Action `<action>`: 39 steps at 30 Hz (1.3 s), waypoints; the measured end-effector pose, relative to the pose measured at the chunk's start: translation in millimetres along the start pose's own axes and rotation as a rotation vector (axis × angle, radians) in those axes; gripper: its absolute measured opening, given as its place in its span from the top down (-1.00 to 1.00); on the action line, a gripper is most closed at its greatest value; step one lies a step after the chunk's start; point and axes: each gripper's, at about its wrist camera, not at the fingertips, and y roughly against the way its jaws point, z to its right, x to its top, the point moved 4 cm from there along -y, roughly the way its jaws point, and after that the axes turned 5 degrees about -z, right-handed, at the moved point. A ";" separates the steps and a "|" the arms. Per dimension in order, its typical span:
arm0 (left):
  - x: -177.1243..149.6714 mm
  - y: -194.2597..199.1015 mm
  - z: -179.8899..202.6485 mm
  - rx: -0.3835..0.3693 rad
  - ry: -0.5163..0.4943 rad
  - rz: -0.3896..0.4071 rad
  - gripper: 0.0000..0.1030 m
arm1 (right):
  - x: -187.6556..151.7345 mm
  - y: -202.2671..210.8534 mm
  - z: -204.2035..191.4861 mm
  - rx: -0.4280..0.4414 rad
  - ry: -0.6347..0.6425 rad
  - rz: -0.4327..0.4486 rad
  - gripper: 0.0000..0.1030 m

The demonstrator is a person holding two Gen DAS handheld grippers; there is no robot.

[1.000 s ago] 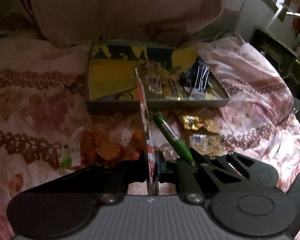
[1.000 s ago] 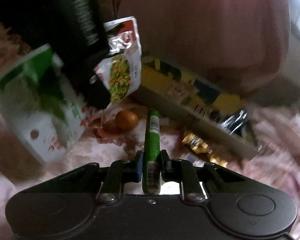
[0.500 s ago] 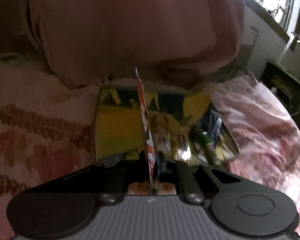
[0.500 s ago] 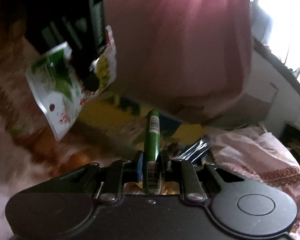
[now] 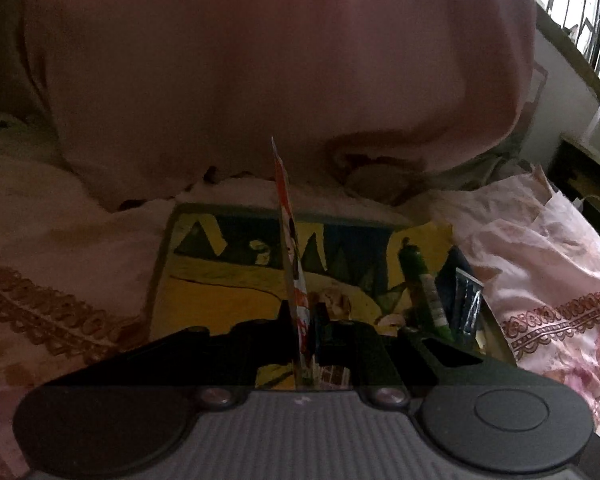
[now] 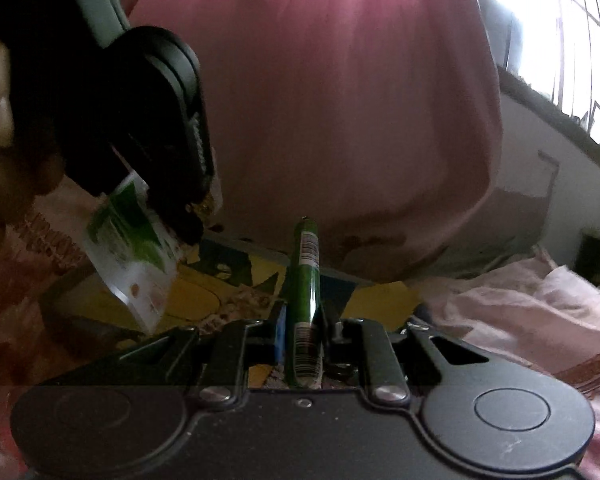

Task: Organize snacks
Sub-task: 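Lower both held snacks into the tin and open both tools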

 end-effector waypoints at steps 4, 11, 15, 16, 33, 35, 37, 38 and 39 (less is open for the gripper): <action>-2.3 -15.3 0.5 0.004 -0.019 -0.027 0.81 | -0.5 -17.8 -0.1 0.030 -0.035 -0.019 0.64; -5.7 -29.1 -7.1 -0.004 0.012 -0.052 0.81 | -3.5 -37.3 3.9 0.075 -0.096 -0.083 0.64; -5.7 -35.5 -9.8 0.011 0.026 -0.064 0.81 | -6.7 -47.1 9.1 0.117 -0.150 -0.155 0.63; -6.1 -35.6 -10.3 0.018 0.027 -0.067 0.81 | -7.6 -51.2 12.2 0.124 -0.166 -0.170 0.63; -12.6 2.0 1.0 0.170 -0.060 -0.048 -0.35 | 7.1 -20.5 33.1 0.109 -0.249 -0.150 0.09; -12.6 14.8 2.5 0.176 -0.066 -0.024 -0.44 | 12.6 -9.0 39.5 0.099 -0.264 -0.133 -0.03; -12.8 27.3 3.5 0.177 -0.063 -0.001 -0.60 | 18.1 4.0 47.4 0.092 -0.287 -0.114 -0.14; -13.5 34.4 4.0 0.177 -0.060 0.011 -0.63 | 20.7 11.0 51.4 0.089 -0.301 -0.105 -0.20; -14.2 41.6 4.6 0.177 -0.056 0.023 -0.66 | 23.6 18.1 55.4 0.087 -0.314 -0.095 -0.29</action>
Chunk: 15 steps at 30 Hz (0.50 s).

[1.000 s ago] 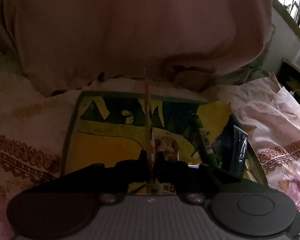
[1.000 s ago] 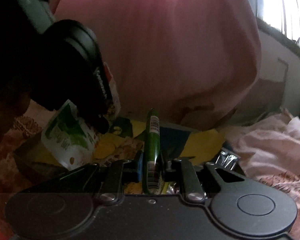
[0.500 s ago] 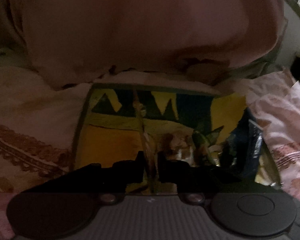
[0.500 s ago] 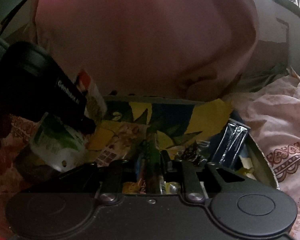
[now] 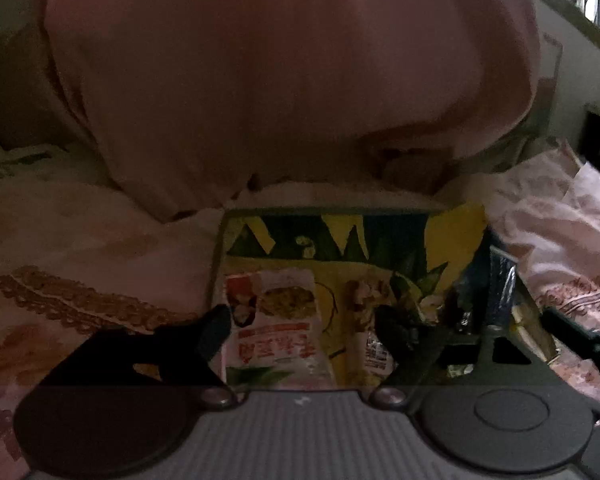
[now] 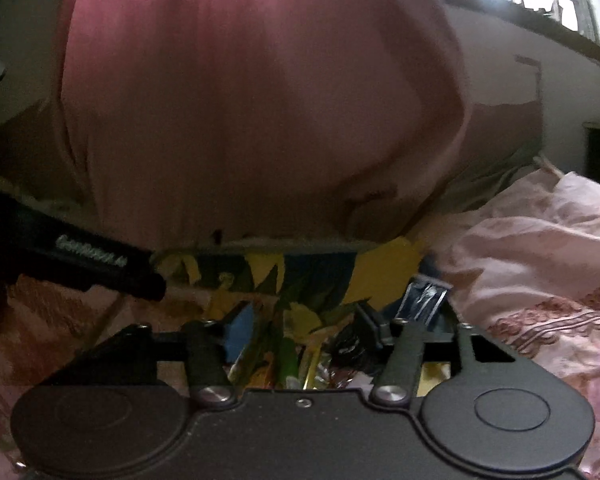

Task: Organize snacks
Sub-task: 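Lower both held snacks into the tin and open both tools, then lift both open tools out of the tin back over the remaining snacks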

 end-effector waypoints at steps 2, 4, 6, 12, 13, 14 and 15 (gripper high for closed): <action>-1.8 13.2 -0.9 -0.002 0.006 0.017 -0.71 | 6.0 14.1 3.2 -0.002 -0.016 0.023 -0.38; -4.4 27.0 -3.4 -0.001 0.013 0.039 -0.83 | 11.7 29.5 4.9 -0.004 -0.024 0.048 -0.48; -7.5 42.4 -6.2 0.009 0.020 0.073 -0.93 | 16.0 44.8 5.0 -0.001 -0.022 0.069 -0.61; -27.0 86.8 -15.0 -0.002 0.057 0.160 -0.99 | 17.2 94.9 3.6 -0.001 -0.033 0.119 -0.83; -32.7 93.1 -16.7 -0.005 0.063 0.167 -0.99 | 15.9 100.9 2.4 -0.001 -0.032 0.123 -0.84; -37.8 99.2 -19.0 -0.007 0.070 0.172 -0.99 | 13.6 109.6 1.5 -0.001 -0.031 0.129 -0.88; -42.8 104.0 -20.6 -0.008 0.078 0.176 -0.99 | 11.5 117.2 0.6 -0.003 -0.029 0.134 -0.90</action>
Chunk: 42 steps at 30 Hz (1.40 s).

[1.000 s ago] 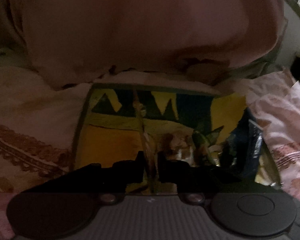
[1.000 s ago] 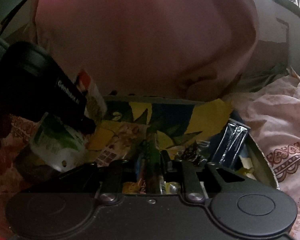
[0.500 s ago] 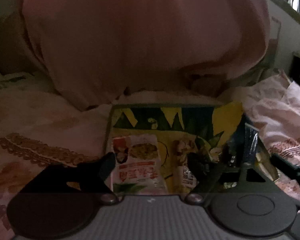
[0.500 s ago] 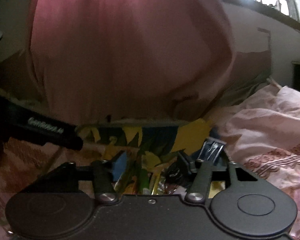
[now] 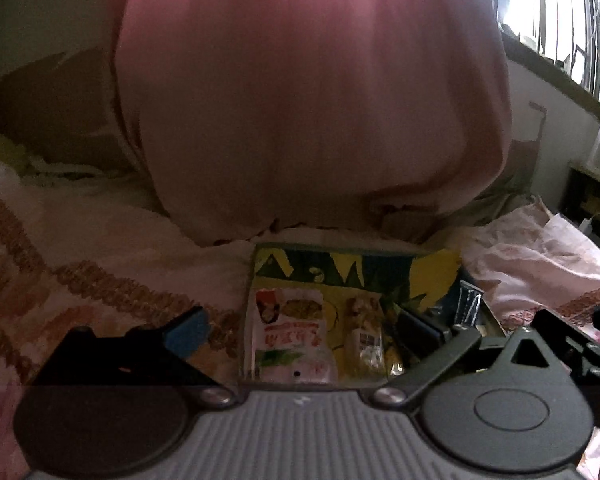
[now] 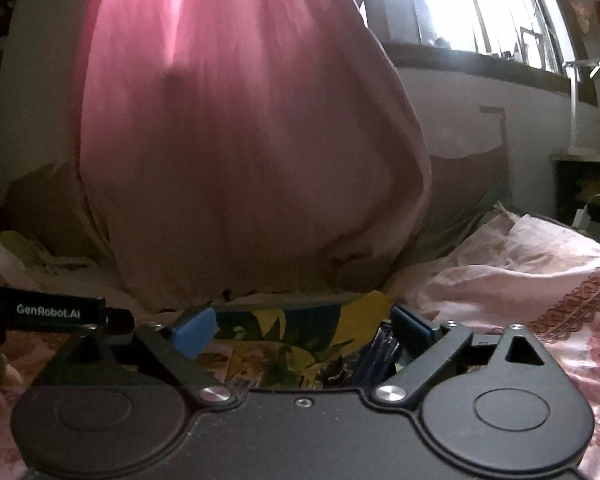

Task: Organize snacks
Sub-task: 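Lift both open tools out of the tin back over the remaining snacks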

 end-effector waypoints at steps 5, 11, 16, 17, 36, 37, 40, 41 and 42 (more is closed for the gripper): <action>-23.5 28.7 -12.9 0.000 0.018 0.027 -0.99 | -10.3 38.1 -3.2 -0.012 -0.002 0.016 -0.98; -53.3 49.8 -24.6 0.020 0.000 0.029 -0.99 | -32.1 71.4 -5.2 -0.035 -0.022 -0.003 -0.99; -80.3 61.6 -31.4 0.017 -0.040 0.006 -0.99 | -51.0 90.5 -7.6 -0.054 -0.043 -0.050 -0.99; -85.8 63.3 -33.0 0.015 -0.046 -0.001 -0.99 | -54.0 93.3 -9.1 -0.056 -0.042 -0.058 -0.99; -160.1 75.6 -57.9 0.003 -0.165 -0.103 -0.99 | -117.3 96.6 -42.7 -0.064 -0.032 -0.332 -0.99; -161.8 74.8 -60.0 0.007 -0.161 -0.109 -0.99 | -120.3 93.5 -42.5 -0.067 -0.038 -0.353 -0.99; -163.3 71.3 -64.9 0.015 -0.151 -0.126 -0.99 | -126.5 84.6 -41.5 -0.079 -0.049 -0.399 -0.99; -163.2 69.4 -66.3 0.018 -0.153 -0.134 -0.99 | -128.3 82.2 -41.5 -0.082 -0.051 -0.410 -0.99; -162.6 66.7 -67.1 0.017 -0.156 -0.146 -0.99 | -129.7 80.3 -41.3 -0.082 -0.052 -0.418 -0.99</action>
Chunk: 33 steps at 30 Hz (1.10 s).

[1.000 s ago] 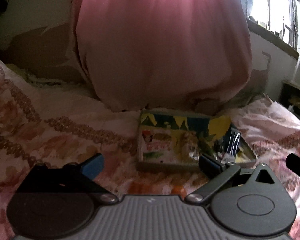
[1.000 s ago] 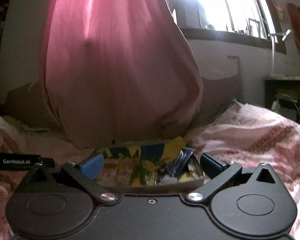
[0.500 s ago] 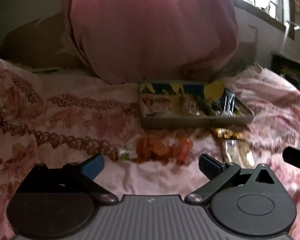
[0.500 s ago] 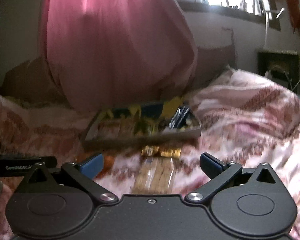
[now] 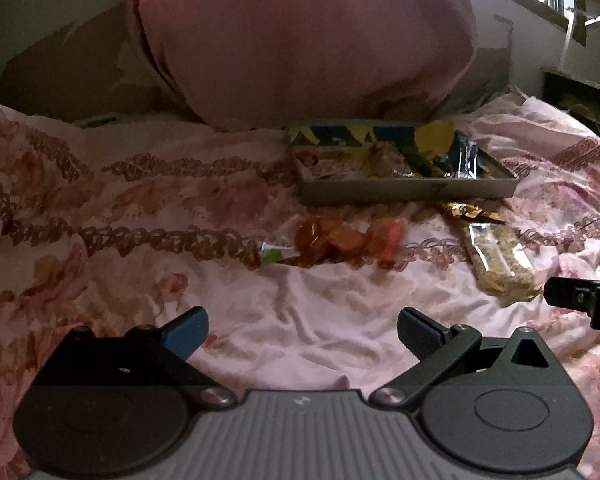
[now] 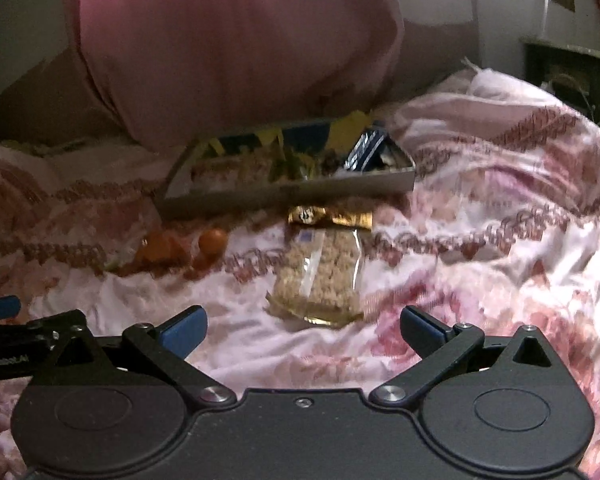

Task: Organize snacks
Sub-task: 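Lift both open tools out of the tin back over the remaining snacks, then grasp the orange wrapped candies with the left tool while the right tool grasps the small orange ball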

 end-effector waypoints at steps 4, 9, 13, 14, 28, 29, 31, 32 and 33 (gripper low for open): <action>1.9 -11.4 -4.8 -0.006 -0.022 -0.047 -0.99 | -1.5 -9.1 -1.2 0.002 0.001 -0.032 -0.99; 2.5 -17.6 -8.0 0.009 -0.064 -0.057 -0.99 | -2.5 -18.4 -4.7 0.013 0.006 -0.066 -0.99; 4.9 -19.6 -10.3 0.014 -0.067 -0.055 -0.99 | -2.7 -21.5 -8.8 0.021 0.020 -0.072 -0.99; 6.0 -20.5 -11.0 0.012 -0.068 -0.056 -0.99 | -2.8 -21.8 -9.9 0.023 0.024 -0.072 -0.99; 41.1 -43.2 3.3 0.000 -0.255 -0.010 -0.99 | 4.9 -29.7 -15.9 0.054 0.070 -0.043 -0.99; 44.0 -44.7 5.3 -0.003 -0.274 -0.004 -0.99 | 6.6 -30.8 -15.9 0.058 0.075 -0.037 -0.99; 50.5 -48.5 9.0 -0.013 -0.318 0.008 -0.99 | 11.2 -33.9 -15.0 0.066 0.080 -0.024 -0.99; 53.0 -50.3 11.2 -0.020 -0.338 0.011 -0.99 | 13.8 -36.0 -14.4 0.071 0.084 -0.017 -0.99; 55.6 -52.4 13.2 -0.027 -0.358 0.014 -0.99 | 16.0 -37.6 -13.8 0.073 0.086 -0.011 -0.99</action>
